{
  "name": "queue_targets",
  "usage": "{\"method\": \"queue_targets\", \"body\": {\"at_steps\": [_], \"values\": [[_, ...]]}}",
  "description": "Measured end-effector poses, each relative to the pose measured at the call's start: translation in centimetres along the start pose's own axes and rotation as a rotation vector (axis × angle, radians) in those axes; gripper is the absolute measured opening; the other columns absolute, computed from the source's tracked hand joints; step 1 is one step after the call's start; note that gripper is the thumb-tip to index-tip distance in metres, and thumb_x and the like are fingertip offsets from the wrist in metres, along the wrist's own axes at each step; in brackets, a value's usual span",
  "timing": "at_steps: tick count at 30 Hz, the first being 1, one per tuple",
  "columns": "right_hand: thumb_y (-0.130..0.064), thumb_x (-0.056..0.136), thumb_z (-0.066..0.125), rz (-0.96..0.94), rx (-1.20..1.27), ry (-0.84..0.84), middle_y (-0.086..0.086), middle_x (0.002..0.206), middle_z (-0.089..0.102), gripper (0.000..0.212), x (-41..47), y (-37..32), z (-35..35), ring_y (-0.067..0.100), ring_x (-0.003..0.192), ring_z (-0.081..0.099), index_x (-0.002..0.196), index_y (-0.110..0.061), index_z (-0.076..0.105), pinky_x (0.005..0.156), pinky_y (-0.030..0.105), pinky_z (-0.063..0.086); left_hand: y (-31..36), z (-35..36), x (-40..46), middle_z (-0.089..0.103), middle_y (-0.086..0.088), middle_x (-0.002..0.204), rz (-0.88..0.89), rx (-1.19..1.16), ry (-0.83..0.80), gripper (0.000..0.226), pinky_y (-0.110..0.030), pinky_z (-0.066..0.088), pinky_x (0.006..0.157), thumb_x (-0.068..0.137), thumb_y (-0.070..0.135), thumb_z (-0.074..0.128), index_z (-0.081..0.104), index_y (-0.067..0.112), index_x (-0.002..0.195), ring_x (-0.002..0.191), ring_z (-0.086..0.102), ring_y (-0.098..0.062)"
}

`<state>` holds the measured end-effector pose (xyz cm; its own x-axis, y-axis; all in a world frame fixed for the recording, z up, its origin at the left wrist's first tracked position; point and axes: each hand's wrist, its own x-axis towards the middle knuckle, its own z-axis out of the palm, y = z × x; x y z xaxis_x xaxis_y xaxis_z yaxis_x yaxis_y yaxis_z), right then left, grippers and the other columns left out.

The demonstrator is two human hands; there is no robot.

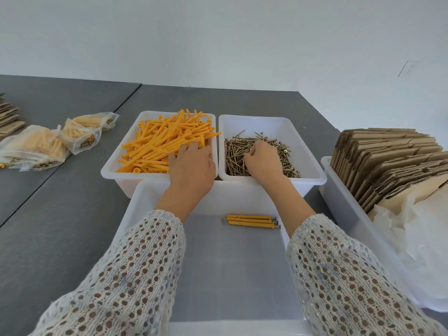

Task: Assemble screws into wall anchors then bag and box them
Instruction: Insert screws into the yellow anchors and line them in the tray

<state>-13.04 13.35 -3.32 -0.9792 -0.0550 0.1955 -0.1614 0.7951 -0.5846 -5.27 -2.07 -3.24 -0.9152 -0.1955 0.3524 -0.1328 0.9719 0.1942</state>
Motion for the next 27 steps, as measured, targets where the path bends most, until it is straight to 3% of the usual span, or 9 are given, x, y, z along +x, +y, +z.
{"method": "queue_targets", "body": {"at_steps": [3, 6, 10, 13, 15, 18, 21, 24, 27], "values": [[-0.007, 0.095, 0.042, -0.031, 0.026, 0.032, 0.010, 0.088, 0.054, 0.007, 0.0, -0.1, -0.1, 0.023, 0.075, 0.048, 0.095, -0.006, 0.049, 0.061, 0.032, 0.038, 0.2, 0.2, 0.0, 0.056, 0.000, 0.129, 0.033, 0.003, 0.136, 0.034, -0.043, 0.038, 0.090, 0.099, 0.017, 0.042, 0.056, 0.021, 0.130, 0.118, 0.050, -0.026], [-0.005, 0.094, 0.043, -0.066, 0.006, -0.024, 0.010, 0.087, 0.056, 0.010, 0.0, 0.0, 0.0, 0.024, 0.077, 0.050, 0.097, -0.003, 0.051, 0.066, 0.037, 0.046, 0.3, 0.2, 0.2, 0.056, 0.001, 0.132, 0.061, -0.038, 0.196, 0.040, -0.039, 0.041, 0.084, 0.097, 0.007, 0.044, 0.053, 0.021, 0.133, 0.114, 0.053, -0.025], [-0.016, 0.093, 0.054, -0.059, -0.080, -0.138, 0.006, 0.070, 0.053, 0.019, 0.0, 0.1, 0.2, 0.022, 0.065, 0.047, 0.076, -0.010, 0.048, 0.066, 0.038, 0.047, 0.6, -0.3, 0.0, 0.057, -0.001, 0.132, 0.087, -0.059, 0.288, 0.043, -0.039, 0.043, 0.078, 0.093, 0.002, 0.044, 0.053, 0.017, 0.133, 0.111, 0.056, -0.026], [-0.007, 0.090, 0.052, -0.032, -0.059, -0.180, 0.020, 0.081, 0.063, 0.011, 0.1, 0.1, 0.1, 0.022, 0.072, 0.050, 0.079, -0.005, 0.053, 0.079, 0.046, 0.055, 1.0, -1.4, 0.0, 0.060, -0.005, 0.125, 0.183, -0.148, 0.361, 0.043, -0.037, 0.045, 0.070, 0.088, -0.006, 0.047, 0.057, 0.012, 0.126, 0.098, 0.060, -0.026], [-0.003, 0.089, 0.046, -0.019, -0.032, -0.154, 0.017, 0.083, 0.060, 0.011, 0.3, 0.3, 0.2, 0.023, 0.075, 0.050, 0.082, -0.004, 0.054, 0.077, 0.045, 0.055, 1.4, -2.1, -0.1, 0.060, -0.007, 0.118, 0.320, -0.317, 0.330, 0.038, -0.038, 0.049, 0.062, 0.090, -0.011, 0.048, 0.058, 0.008, 0.121, 0.083, 0.061, -0.025], [-0.006, 0.092, 0.041, 0.058, 0.108, -0.002, 0.005, 0.093, 0.058, 0.016, 0.4, 0.3, -0.1, 0.021, 0.081, 0.055, 0.096, -0.008, 0.057, 0.069, 0.035, 0.050, 2.3, -2.4, -0.6, 0.058, -0.006, 0.110, 0.496, -0.499, 0.241, 0.025, -0.046, 0.051, 0.057, 0.097, -0.004, 0.047, 0.056, 0.008, 0.117, 0.070, 0.061, -0.023], [-0.007, 0.096, 0.040, 0.145, 0.362, 0.196, 0.005, 0.096, 0.060, 0.017, 0.5, 0.5, -0.5, 0.014, 0.076, 0.054, 0.101, -0.009, 0.055, 0.060, 0.025, 0.043, 2.7, -1.9, -0.9, 0.057, -0.001, 0.107, 0.500, -0.524, 0.196, 0.021, -0.043, 0.052, 0.058, 0.096, 0.001, 0.055, 0.056, 0.011, 0.115, 0.071, 0.060, -0.016], [-0.001, 0.096, 0.039, 0.202, 0.608, 0.263, 0.013, 0.098, 0.065, 0.017, 0.4, 0.5, -0.7, 0.028, 0.090, 0.065, 0.106, -0.011, 0.049, 0.076, 0.040, 0.056, 2.5, -1.5, -0.7, 0.056, 0.004, 0.098, 0.453, -0.557, 0.184, 0.019, -0.039, 0.052, 0.061, 0.092, 0.013, 0.066, 0.057, 0.014, 0.108, 0.071, 0.055, -0.010], [0.009, 0.090, 0.035, 0.192, 0.707, 0.279, 0.013, 0.086, 0.066, 0.030, 0.3, 0.3, -0.8, 0.026, 0.081, 0.066, 0.112, -0.011, 0.044, 0.076, 0.036, 0.057, 2.3, -1.3, -0.5, 0.058, 0.002, 0.082, 0.411, -0.612, 0.162, 0.027, -0.034, 0.045, 0.063, 0.096, 0.039, 0.061, 0.057, 0.013, 0.093, 0.071, 0.052, -0.016]]}}
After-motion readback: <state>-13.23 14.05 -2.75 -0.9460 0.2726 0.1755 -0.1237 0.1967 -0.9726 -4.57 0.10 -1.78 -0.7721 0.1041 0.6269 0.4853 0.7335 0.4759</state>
